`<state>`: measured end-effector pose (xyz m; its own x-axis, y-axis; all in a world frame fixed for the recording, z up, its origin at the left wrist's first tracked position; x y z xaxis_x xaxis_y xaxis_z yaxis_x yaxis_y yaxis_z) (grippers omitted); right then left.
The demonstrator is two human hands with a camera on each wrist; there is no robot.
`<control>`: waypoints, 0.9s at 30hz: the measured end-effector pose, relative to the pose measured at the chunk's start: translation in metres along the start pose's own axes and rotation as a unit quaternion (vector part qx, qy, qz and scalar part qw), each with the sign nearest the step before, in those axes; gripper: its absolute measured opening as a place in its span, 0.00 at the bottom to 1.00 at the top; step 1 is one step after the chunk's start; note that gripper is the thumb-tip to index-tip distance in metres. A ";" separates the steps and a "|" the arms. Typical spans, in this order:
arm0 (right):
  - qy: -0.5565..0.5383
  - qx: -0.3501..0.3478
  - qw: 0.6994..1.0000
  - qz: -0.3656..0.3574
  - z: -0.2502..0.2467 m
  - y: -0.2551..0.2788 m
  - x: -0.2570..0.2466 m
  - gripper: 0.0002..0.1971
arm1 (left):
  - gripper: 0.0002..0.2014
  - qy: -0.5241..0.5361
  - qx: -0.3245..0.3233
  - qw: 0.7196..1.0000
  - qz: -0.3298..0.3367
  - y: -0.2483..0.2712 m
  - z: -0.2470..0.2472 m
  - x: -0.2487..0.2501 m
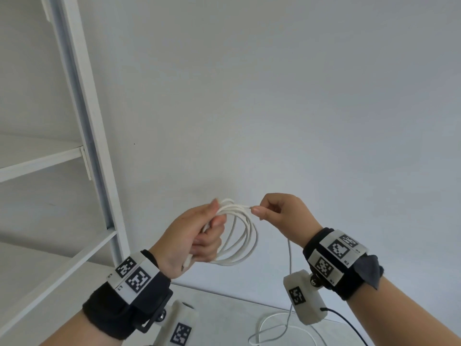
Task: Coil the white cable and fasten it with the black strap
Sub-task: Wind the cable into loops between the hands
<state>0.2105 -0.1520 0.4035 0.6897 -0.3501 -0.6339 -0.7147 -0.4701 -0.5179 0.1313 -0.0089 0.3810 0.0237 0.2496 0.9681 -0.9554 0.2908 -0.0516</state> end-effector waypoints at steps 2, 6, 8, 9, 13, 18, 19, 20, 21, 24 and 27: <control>-0.025 0.002 1.000 0.015 0.001 0.003 0.009 0.17 | 0.21 0.037 0.006 0.999 0.019 0.000 -0.007 0.009; -0.055 0.015 0.998 0.026 0.002 0.007 0.018 0.17 | 0.21 0.097 0.023 0.993 0.056 -0.002 -0.018 0.030; -0.068 0.017 0.997 0.034 0.002 0.009 0.022 0.16 | 0.22 0.137 0.036 0.987 0.080 -0.002 -0.023 0.044; -0.070 0.018 0.997 0.039 0.002 0.010 0.025 0.16 | 0.21 0.155 0.042 0.983 0.094 -0.002 -0.026 0.052; -0.058 0.017 0.997 0.055 0.004 0.018 0.038 0.14 | 0.23 0.172 0.074 0.971 0.148 -0.001 -0.044 0.081; 0.013 -0.027 0.998 0.051 0.018 0.028 0.043 0.13 | 0.21 0.136 0.108 0.973 0.153 -0.010 -0.053 0.085; 0.039 -0.042 0.997 0.049 0.022 0.030 0.043 0.12 | 0.21 0.133 0.111 0.974 0.149 -0.013 -0.053 0.082; 0.064 -0.058 0.995 0.049 0.026 0.032 0.043 0.12 | 0.20 0.132 0.113 0.974 0.144 -0.016 -0.053 0.079; 0.084 -0.073 0.993 0.049 0.030 0.034 0.043 0.12 | 0.19 0.132 0.113 0.975 0.139 -0.019 -0.054 0.075; 0.124 -0.109 0.985 0.051 0.039 0.041 0.041 0.13 | 0.15 0.121 0.120 0.978 0.123 -0.026 -0.058 0.062; 0.147 -0.140 0.978 0.048 0.049 0.046 0.038 0.13 | 0.15 0.101 0.122 0.980 0.118 -0.031 -0.060 0.053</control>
<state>0.1980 -0.1473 0.3280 0.6536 -0.6026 -0.4578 -0.7467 -0.6123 -0.2600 0.1796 0.0506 0.4193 -0.1712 0.4690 0.8664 -0.9829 -0.0207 -0.1830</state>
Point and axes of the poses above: each hand's wrist, its own y-axis away from the middle knuckle, its own z-axis out of the palm, x = y × z, the point moved 8 cm from there along -y, towards the middle knuckle, and after that the axes turned 8 degrees about -z, right-handed, at the moved point
